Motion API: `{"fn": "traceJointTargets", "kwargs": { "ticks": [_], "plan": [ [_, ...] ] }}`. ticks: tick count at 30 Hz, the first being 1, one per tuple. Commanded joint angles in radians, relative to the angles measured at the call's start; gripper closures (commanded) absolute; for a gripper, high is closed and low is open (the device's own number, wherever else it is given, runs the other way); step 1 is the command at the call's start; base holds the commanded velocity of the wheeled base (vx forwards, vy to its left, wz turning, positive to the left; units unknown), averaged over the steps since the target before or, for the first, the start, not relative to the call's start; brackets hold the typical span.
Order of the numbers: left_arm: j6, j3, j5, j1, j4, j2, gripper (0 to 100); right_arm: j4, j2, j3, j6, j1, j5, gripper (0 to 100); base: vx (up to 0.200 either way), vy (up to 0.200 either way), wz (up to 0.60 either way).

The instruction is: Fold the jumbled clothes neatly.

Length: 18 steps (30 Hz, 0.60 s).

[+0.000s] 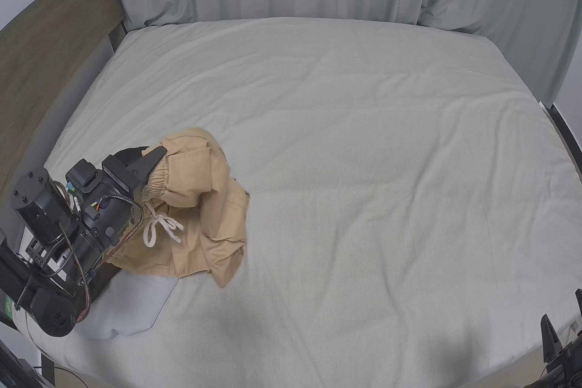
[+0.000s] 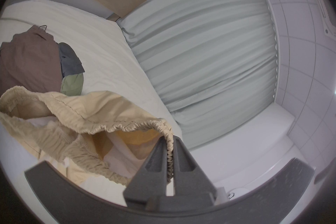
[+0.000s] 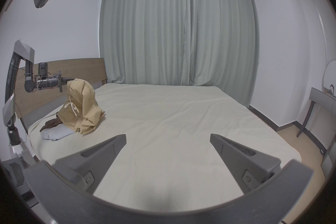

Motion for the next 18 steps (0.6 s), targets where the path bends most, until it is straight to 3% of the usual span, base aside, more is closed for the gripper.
{"fn": "traceJointTargets", "kwargs": {
  "ticks": [1, 2, 8, 18],
  "plan": [
    [-0.038, 0.013, 0.057, -0.075, 0.0, -0.088, 100, 0.0, -0.013, 0.018, 0.002, 0.0, 0.0, 0, 0.0, 0.0, 0.0],
    [-0.046, 0.018, 0.114, -0.103, 0.0, -0.1, 100, 0.0, -0.013, 0.018, 0.002, 0.0, 0.0, 0, 0.0, 0.0, 0.0],
    [-0.09, 0.013, 0.281, -0.212, 0.0, -0.159, 100, 0.0, -0.013, 0.018, 0.002, 0.0, 0.0, 0, 0.0, 0.0, 0.0],
    [-0.089, 0.011, 0.372, -0.354, 0.003, -0.281, 100, 0.0, -0.013, 0.018, 0.002, 0.0, 0.0, 0, 0.0, 0.0, 0.0]
  ]
}}
